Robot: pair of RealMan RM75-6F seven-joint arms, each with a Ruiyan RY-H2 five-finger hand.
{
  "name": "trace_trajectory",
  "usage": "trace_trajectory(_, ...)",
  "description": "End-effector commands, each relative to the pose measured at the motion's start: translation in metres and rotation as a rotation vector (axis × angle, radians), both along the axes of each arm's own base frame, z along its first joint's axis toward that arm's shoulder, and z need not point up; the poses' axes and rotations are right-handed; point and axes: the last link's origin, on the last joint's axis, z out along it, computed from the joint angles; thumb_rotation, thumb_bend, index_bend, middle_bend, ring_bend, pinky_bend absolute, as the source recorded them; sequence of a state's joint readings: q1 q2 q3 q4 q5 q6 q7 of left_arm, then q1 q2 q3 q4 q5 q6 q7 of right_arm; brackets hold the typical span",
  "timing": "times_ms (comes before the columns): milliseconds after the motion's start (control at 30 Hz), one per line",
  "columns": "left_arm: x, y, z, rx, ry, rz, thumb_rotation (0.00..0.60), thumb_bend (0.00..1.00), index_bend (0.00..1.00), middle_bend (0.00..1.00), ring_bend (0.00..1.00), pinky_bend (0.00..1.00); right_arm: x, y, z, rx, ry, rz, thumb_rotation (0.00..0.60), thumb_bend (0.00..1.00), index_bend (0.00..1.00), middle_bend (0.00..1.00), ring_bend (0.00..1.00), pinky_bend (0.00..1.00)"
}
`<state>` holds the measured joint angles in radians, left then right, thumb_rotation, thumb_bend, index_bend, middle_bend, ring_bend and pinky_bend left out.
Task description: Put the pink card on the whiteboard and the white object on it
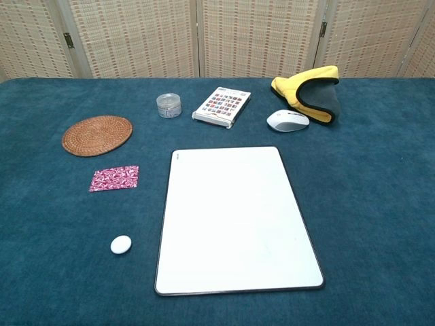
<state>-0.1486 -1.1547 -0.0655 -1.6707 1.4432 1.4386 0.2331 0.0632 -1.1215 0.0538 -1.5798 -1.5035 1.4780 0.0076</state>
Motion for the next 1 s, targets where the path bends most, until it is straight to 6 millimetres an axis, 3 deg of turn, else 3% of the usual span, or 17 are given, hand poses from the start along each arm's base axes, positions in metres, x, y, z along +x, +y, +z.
trace_trajectory(33, 0.0, 0.0, 0.0, -0.001, 0.001, 0.001, 0.6, 0.29, 0.16, 0.12, 0.09, 0.04, 0.0, 0.0, 0.0, 0.001, 0.0, -0.001, 0.6, 0.33, 0.17, 0.15, 0.18, 0.12)
trace_trajectory(533, 0.006, 0.009, 0.0, -0.007, 0.001, -0.022, 0.6, 0.29, 0.17, 0.12, 0.09, 0.04, 0.0, -0.001, 0.004, -0.016, -0.001, 0.005, 0.6, 0.33, 0.17, 0.15, 0.18, 0.12)
trace_trajectory(1000, 0.047, 0.061, -0.023, -0.126, 0.006, -0.145, 0.6, 0.29, 0.2, 0.18, 0.16, 0.04, 0.004, -0.004, 0.007, -0.031, 0.006, 0.018, 0.6, 0.32, 0.17, 0.15, 0.18, 0.12)
